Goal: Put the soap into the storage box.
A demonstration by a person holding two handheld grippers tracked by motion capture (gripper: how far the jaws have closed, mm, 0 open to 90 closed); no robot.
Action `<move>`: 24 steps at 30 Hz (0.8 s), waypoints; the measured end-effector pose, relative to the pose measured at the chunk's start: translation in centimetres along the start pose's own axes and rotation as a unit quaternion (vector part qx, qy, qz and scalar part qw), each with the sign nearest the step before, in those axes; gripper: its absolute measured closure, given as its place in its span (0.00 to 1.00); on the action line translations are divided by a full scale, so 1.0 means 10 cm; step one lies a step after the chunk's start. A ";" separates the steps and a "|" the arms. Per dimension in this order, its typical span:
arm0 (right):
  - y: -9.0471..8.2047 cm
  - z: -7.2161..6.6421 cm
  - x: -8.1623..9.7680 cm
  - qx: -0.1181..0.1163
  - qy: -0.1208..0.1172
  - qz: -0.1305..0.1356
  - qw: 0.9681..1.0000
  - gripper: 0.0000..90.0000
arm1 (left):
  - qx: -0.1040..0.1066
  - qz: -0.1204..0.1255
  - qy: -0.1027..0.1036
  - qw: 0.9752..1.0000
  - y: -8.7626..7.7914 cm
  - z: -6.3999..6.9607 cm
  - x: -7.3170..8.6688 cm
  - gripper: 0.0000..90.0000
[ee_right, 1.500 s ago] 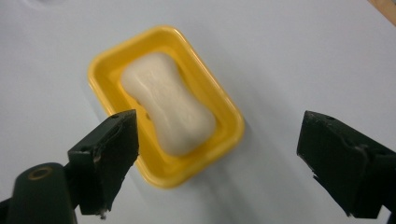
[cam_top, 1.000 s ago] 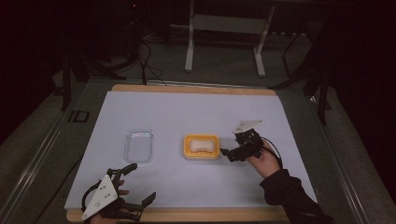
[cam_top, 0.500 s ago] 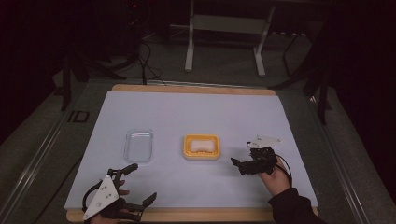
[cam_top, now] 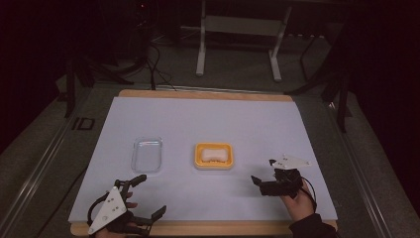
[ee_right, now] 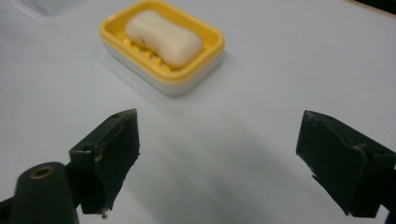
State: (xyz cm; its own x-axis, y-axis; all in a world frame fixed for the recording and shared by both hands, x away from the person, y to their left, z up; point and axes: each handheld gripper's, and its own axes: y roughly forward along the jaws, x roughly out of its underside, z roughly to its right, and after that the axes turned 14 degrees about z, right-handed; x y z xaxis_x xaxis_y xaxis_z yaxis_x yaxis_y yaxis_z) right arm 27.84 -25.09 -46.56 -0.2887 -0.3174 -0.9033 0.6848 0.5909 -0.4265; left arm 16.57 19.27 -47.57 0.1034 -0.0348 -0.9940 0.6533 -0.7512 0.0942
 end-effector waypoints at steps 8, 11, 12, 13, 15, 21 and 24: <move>-0.19 0.08 0.12 0.030 0.010 0.016 0.999 0.15 | 0.002 -0.006 0.004 1.000 0.01 0.02 0.00 0.00; -0.25 0.10 0.12 0.039 0.019 0.028 0.999 0.15 | 0.004 -0.005 0.003 1.000 0.01 0.03 0.00 0.00; -0.27 0.10 0.12 0.041 0.020 0.028 0.999 0.15 | 0.005 -0.004 0.002 1.000 0.01 0.03 0.00 0.00; -0.28 0.10 0.12 0.041 0.024 0.029 0.998 0.15 | 0.004 -0.004 0.001 1.000 0.01 0.03 0.00 0.00; -0.29 0.11 0.12 0.042 0.022 0.032 0.998 0.15 | 0.005 -0.004 0.001 1.000 0.01 0.03 0.00 0.00; -0.24 0.08 0.13 0.041 0.005 0.027 0.999 0.15 | 0.004 -0.005 0.001 1.000 0.01 0.03 0.00 0.00; -0.24 0.09 0.13 0.040 0.008 0.028 0.999 0.15 | 0.003 -0.004 -0.001 1.000 0.01 0.03 0.00 0.00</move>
State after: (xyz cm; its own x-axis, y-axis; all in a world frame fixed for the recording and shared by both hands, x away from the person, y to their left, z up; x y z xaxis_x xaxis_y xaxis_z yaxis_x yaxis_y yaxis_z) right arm 26.48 -27.59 -46.68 -0.2591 -0.2733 -0.9264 0.7508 0.5463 -0.3712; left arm 16.47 18.99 -47.56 0.0968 -0.0296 -0.9949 0.6499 -0.7552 0.0857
